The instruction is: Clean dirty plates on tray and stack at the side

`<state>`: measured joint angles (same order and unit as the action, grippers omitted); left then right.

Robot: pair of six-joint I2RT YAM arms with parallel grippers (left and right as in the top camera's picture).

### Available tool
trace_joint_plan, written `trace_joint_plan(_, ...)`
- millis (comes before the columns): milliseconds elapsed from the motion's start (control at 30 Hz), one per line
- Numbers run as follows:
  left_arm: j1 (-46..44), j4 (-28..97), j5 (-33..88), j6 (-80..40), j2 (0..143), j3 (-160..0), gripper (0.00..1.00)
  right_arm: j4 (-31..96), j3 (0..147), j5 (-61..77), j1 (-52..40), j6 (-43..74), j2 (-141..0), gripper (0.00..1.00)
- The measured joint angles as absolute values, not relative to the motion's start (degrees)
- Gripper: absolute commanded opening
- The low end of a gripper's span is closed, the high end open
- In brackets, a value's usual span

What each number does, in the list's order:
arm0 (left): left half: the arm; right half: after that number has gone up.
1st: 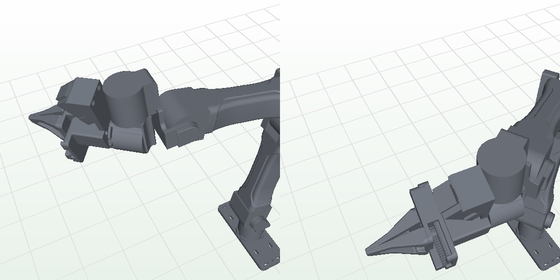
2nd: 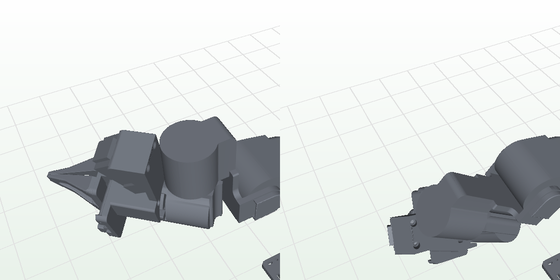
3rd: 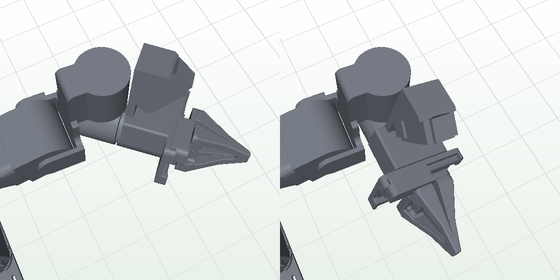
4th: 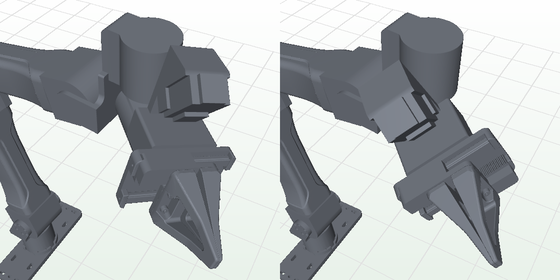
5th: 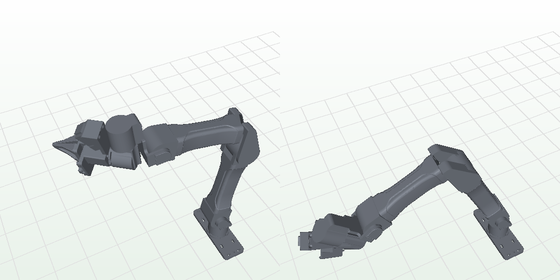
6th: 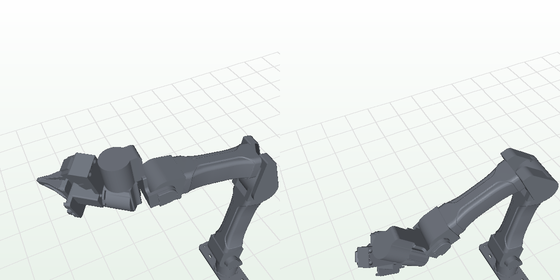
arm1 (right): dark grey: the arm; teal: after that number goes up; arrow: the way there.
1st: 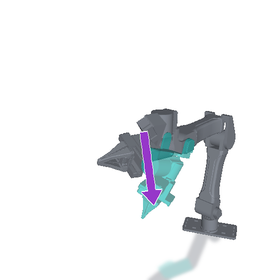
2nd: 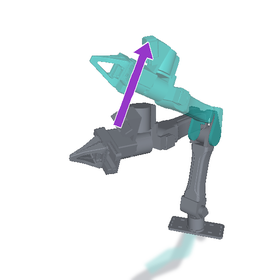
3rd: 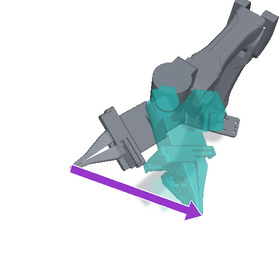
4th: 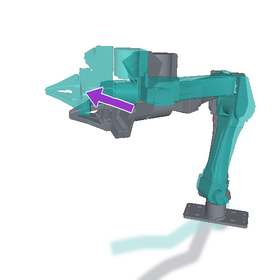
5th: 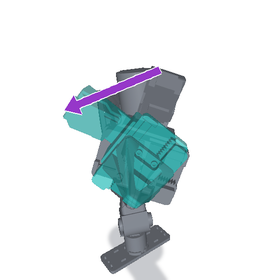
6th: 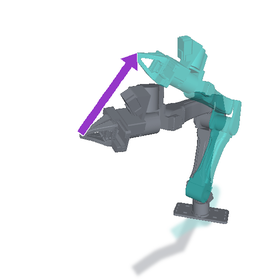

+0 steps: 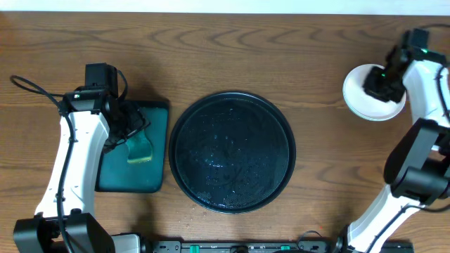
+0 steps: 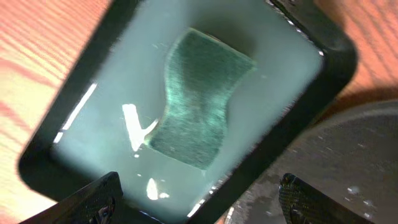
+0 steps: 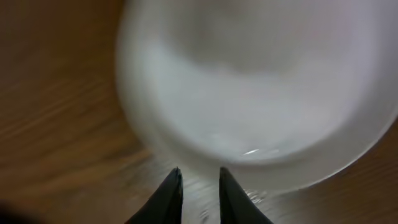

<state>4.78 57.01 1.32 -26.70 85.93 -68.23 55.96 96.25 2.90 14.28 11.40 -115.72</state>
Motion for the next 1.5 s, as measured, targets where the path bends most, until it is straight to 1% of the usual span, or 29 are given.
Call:
trace_joint_plan(100, 4.8, 57.5, -0.1, -26.5, 85.9, -68.2, 0.81, 57.8, 96.2, 3.6, 10.4, 9.9, -110.1, 0.21)
trace_joint_plan(167, 4.8, 58.0, -0.4, -26.3, 86.0, -68.2, 0.81, 58.7, 96.2, 4.0, 8.0, 9.3, -105.9, 0.24)
trace_joint_plan(200, 4.7, 58.0, -0.4, -25.7, 86.0, -68.2, 0.81, 59.2, 96.2, 4.1, 6.5, 8.9, -103.5, 0.30)
trace_joint_plan(300, 4.2, 57.7, -0.6, -24.3, 85.9, -68.2, 0.81, 60.4, 96.3, 4.3, 1.5, 7.0, -96.3, 0.41)
trace_joint_plan(400, 3.7, 57.4, -0.6, -23.7, 84.7, -68.2, 0.81, 61.2, 96.3, 3.3, -3.2, 5.4, -90.8, 0.55)
trace_joint_plan(433, 3.6, 57.0, -0.7, -23.3, 83.7, -68.2, 0.81, 61.5, 96.3, 2.9, -4.7, 5.2, -89.0, 0.82)
trace_joint_plan(467, 3.6, 56.7, -0.7, -22.6, 82.0, -68.2, 0.81, 61.7, 96.3, 2.4, -6.1, 4.9, -87.3, 0.99)
trace_joint_plan(567, 3.5, 56.6, -0.8, -21.0, 75.7, -68.2, 0.81, 62.6, 96.4, 0.6, -9.0, 3.9, -82.7, 0.99)
trace_joint_plan(700, 3.5, 56.8, -0.9, -19.6, 65.6, -68.2, 0.81, 63.6, 96.4, -1.9, -10.4, 3.2, -78.2, 0.99)
trace_joint_plan(1067, 3.5, 62.3, -1.3, -17.3, 41.6, -68.2, 0.81, 65.6, 96.4, -7.0, -10.3, 2.7, -76.6, 0.99)
trace_joint_plan(1233, 3.5, 62.7, -1.5, -16.6, 36.5, -68.2, 0.81, 66.7, 96.4, -7.6, -10.3, 2.7, -76.6, 0.99)
trace_joint_plan(1500, 3.5, 62.8, -1.5, -16.4, 36.2, -68.2, 0.81, 66.9, 96.4, -7.7, -10.3, 2.7, -76.6, 0.99)
